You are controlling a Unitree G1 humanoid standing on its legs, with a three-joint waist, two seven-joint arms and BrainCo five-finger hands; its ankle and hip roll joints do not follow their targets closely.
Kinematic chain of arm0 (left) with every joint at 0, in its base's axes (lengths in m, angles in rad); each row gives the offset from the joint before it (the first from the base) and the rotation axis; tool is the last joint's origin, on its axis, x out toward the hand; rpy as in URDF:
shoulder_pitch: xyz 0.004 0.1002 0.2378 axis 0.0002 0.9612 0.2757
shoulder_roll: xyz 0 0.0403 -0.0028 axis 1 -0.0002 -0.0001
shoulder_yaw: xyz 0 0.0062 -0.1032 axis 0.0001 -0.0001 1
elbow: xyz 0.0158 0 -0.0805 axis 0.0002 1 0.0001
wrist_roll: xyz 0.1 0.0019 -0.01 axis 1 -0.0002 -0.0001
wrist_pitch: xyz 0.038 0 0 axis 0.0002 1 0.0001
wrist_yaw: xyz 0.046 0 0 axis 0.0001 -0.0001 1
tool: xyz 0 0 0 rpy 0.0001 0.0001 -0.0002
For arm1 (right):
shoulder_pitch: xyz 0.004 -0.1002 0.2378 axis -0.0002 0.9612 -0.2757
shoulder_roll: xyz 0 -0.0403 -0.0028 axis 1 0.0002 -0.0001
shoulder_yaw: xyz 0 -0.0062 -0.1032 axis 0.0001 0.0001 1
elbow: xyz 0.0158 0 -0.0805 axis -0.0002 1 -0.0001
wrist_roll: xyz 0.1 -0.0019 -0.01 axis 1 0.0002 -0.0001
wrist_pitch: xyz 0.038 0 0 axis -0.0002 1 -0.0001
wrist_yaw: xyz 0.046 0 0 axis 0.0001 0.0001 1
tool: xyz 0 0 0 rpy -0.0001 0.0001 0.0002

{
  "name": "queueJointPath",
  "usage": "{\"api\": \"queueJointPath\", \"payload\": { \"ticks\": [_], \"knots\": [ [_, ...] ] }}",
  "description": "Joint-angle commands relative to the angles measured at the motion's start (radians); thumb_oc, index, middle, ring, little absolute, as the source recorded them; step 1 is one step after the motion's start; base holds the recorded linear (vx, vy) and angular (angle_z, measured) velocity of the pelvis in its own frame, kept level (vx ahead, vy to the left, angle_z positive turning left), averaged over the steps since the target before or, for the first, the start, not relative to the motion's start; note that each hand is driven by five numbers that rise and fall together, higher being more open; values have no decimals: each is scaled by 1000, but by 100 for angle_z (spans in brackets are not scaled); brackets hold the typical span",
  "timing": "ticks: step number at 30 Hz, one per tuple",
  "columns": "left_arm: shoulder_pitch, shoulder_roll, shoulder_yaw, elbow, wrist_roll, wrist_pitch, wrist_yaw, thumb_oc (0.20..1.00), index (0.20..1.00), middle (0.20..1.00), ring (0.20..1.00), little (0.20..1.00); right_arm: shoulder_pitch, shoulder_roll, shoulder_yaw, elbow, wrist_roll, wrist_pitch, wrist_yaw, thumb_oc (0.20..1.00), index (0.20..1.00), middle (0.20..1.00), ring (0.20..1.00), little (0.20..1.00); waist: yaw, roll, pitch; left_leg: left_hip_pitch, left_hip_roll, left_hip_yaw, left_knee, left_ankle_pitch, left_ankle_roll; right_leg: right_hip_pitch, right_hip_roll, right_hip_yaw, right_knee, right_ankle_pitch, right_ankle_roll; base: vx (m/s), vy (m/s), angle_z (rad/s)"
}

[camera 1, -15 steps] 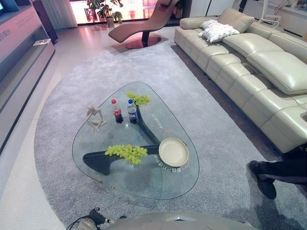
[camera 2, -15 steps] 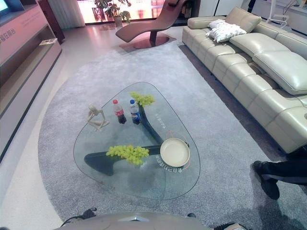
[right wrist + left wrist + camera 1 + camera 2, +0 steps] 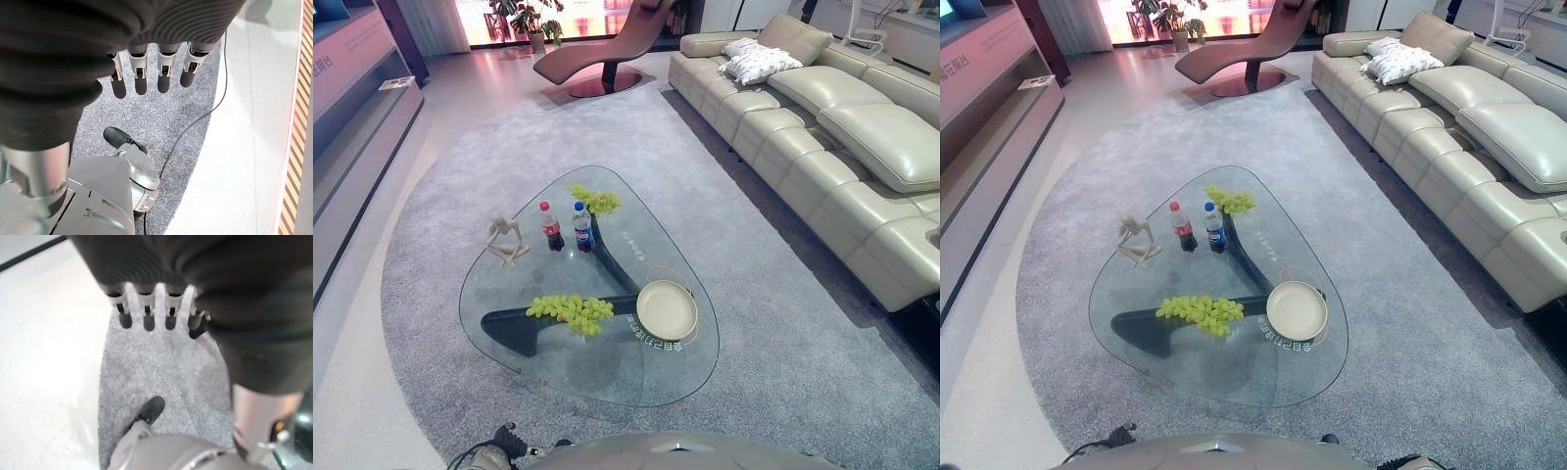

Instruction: Pick up fruits into the plate

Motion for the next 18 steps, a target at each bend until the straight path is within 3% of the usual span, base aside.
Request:
{"api": "queueJointPath", "payload": {
  "ticks": [1, 6, 12, 18],
  "knots": [
    [-118, 57, -8, 19, 69, -61, 72, 1000, 1000, 1000, 1000, 1000, -104, -28, 34, 51, 13, 13, 17, 1000, 1000, 1000, 1000, 1000, -2, -5, 86, -10, -25, -8, 32, -75, 43, 19, -11, -35, 61, -70, -6, -34, 46, -1],
    [-195, 111, -59, -75, 71, -80, 94, 1000, 1000, 1000, 1000, 1000, -145, -71, 44, 34, 43, -2, 9, 1000, 1000, 1000, 1000, 1000, -16, 16, 124, -56, -23, -1, 35, -61, 44, -37, -10, -19, 80, -71, -8, -98, 47, -1],
    [-342, 263, -92, -182, 70, -65, 164, 1000, 1000, 1000, 1000, 1000, -186, -128, 59, 31, 45, -23, -8, 1000, 1000, 1000, 1000, 1000, -45, 35, 204, -124, -30, 4, 20, -35, 44, -114, 2, 8, 75, -52, -10, -131, 40, -3],
    [-461, 378, -90, -235, 119, -61, 244, 1000, 1000, 1000, 1000, 1000, -192, -154, 70, 20, 74, -51, -17, 1000, 1000, 1000, 1000, 1000, -57, 36, 262, -183, -35, -1, 25, -19, 41, -168, 12, 27, 84, -47, -17, -81, 11, -4]
  ]
}}
